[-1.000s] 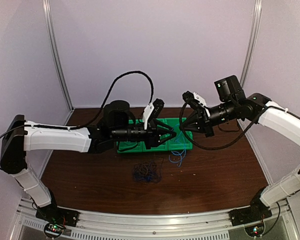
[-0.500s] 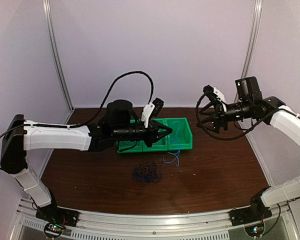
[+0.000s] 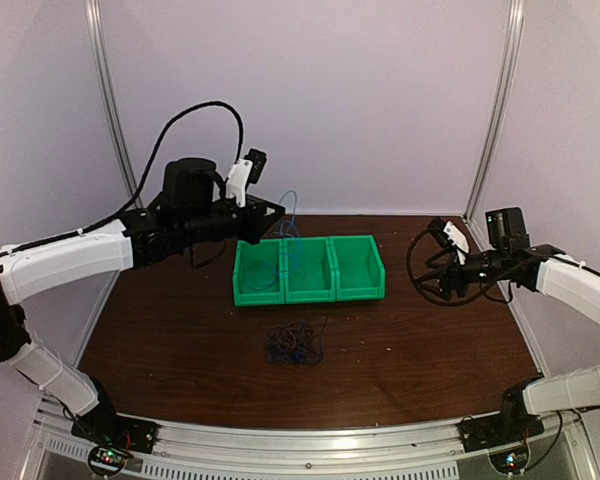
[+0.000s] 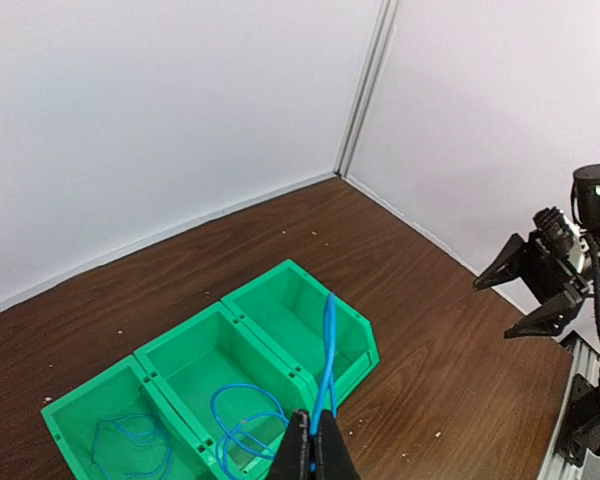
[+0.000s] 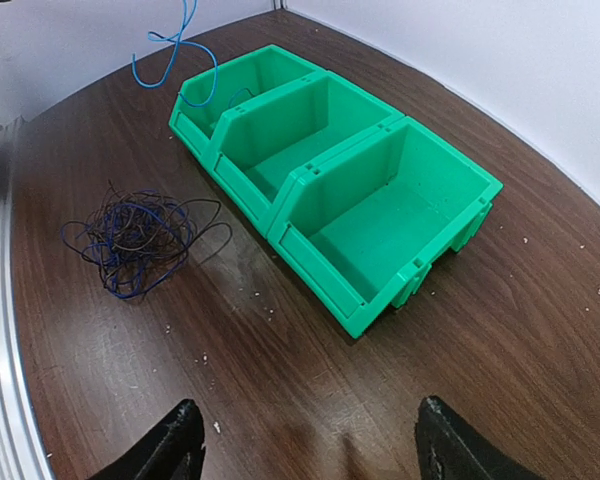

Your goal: Untangle the cables

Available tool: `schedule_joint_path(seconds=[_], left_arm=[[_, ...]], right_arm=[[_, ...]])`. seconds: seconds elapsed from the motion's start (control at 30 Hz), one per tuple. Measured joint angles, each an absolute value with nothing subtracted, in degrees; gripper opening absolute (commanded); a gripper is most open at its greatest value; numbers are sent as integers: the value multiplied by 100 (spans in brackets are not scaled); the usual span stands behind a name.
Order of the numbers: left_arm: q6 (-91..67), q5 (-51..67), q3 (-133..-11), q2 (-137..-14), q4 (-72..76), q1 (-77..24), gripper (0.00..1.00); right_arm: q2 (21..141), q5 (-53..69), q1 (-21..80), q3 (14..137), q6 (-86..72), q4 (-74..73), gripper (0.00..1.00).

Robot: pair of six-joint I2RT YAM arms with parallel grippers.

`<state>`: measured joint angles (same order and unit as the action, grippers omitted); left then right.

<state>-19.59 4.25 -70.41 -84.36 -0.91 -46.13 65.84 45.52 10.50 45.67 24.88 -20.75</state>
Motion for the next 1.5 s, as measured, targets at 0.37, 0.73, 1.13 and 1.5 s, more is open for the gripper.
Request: schedule_joint_path(seconds=[0.37,0.73,1.13,1.5], left_arm=[[-1955,-473,-7231,-8654,-784,-4171,0],[-1863,-1046,-7367,-9288,-913,-4075,0],[-1992,-1153,-7400,-9985,-897,-3854,0],[-2521,-1155,-7690,-11021,-996,-3828,0]], right_arm=[[6584,4335,1050,4534,2663,-1811,74],[6582,4311,1050,4460,2711,-1776,74],[6578,4259,1050,4460,2731,-1774,74],[6578,4230,1050,4427,2733,-1769,74]])
